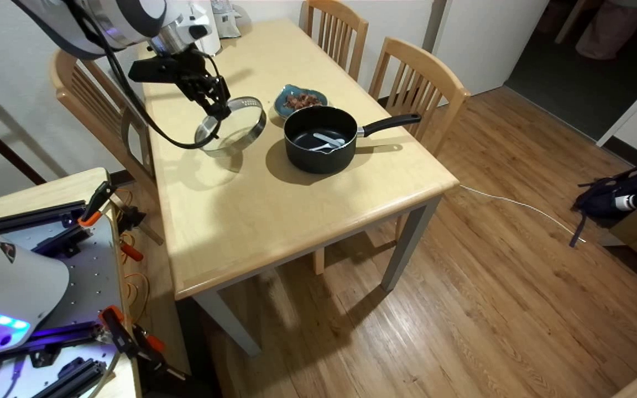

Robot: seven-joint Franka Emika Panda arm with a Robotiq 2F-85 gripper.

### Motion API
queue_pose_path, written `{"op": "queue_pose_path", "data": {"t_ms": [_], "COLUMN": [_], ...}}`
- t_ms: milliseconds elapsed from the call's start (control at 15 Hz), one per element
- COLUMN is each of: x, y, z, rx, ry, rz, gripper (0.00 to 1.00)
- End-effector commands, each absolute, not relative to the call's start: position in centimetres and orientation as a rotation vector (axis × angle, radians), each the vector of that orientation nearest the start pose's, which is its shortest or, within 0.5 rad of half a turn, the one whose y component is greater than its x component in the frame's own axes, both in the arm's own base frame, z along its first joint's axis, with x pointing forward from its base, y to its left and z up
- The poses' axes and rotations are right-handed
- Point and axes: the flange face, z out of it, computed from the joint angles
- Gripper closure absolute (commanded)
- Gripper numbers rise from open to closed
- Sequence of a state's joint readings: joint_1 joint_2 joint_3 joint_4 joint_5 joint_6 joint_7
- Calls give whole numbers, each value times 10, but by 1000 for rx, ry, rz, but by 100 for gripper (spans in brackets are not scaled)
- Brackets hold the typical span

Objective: Pick up the lid from the table and close the pot

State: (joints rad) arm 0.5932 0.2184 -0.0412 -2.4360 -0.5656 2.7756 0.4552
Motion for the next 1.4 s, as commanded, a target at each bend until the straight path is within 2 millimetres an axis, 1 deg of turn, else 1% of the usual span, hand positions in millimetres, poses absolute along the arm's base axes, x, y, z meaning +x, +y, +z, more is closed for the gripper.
{"op": "queue_pose_path", "data": {"t_ms": [0, 133, 267, 333, 400, 533, 1067, 1133, 1267, 1333], "x": [415, 426, 434, 435, 437, 437, 434, 434, 435, 436], "y": [259, 249, 243, 246, 242, 239, 242, 242, 234, 226], "z": [277, 309, 332, 303, 314, 324, 323, 323, 335, 340], "rx": [-3108, -3109, -3143, -3133, -3135, -3134, -3136, -3136, -3186, -3230], "ry": [-969, -988, -988, -1014, -1001, -994, -1001, -1001, -982, -951], "rz": [-600, -777, -938, -790, -851, -892, -888, -888, -915, -910], "gripper": [66, 66, 66, 41, 41, 41, 41, 66, 66, 66]}}
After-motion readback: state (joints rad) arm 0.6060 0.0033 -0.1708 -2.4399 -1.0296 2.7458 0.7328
